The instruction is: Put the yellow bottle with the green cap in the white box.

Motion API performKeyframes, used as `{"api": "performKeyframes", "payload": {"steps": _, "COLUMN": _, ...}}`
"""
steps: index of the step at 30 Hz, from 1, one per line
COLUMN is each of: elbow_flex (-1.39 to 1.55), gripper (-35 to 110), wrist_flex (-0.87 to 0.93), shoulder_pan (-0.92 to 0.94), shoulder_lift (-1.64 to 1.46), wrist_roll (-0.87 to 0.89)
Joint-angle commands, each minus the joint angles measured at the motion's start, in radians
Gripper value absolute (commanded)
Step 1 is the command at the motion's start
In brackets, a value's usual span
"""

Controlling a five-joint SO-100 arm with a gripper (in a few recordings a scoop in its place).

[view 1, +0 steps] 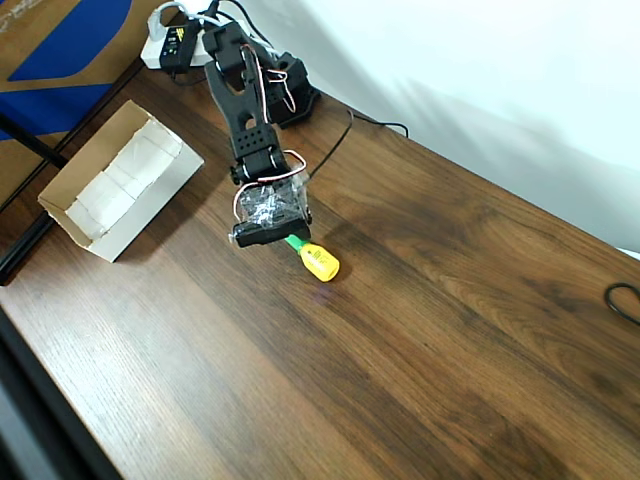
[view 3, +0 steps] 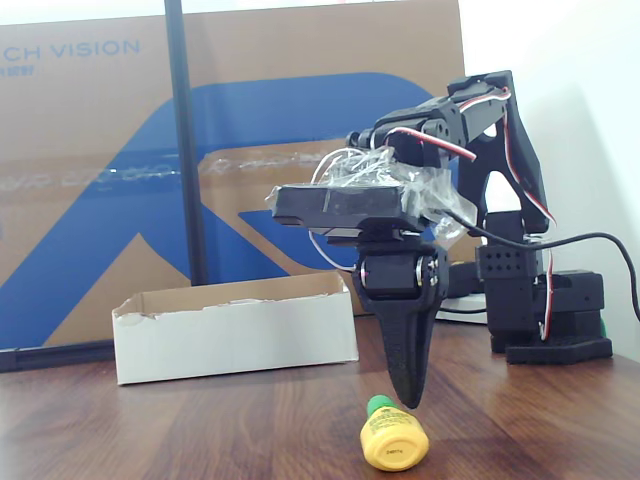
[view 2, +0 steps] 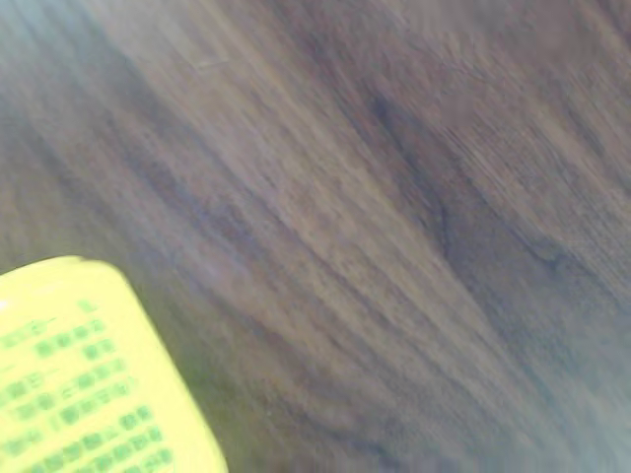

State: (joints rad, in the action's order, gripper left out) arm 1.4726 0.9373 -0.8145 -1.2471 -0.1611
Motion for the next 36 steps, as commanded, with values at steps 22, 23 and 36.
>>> {"api": "performKeyframes", "payload": {"steps": 22, "elbow_flex": 0.173, "gripper": 0, "wrist_flex": 0.052, "shoulder_pan": 0.150, "shoulder_lift": -0.229, "wrist_roll": -0.032}}
{"api": "performKeyframes", "payload": {"steps": 23, "elbow_flex": 0.173, "gripper": 0, "wrist_flex": 0.054, "shoulder_pan": 0.152, "shoulder_lift": -0.233, "wrist_roll": -0.032}}
{"api": "performKeyframes", "payload": {"steps": 36, "elbow_flex": 0.150, "gripper": 0, "wrist_flex": 0.052, "shoulder_pan": 0.121, "shoulder_lift": -0.176, "wrist_roll": -0.023}}
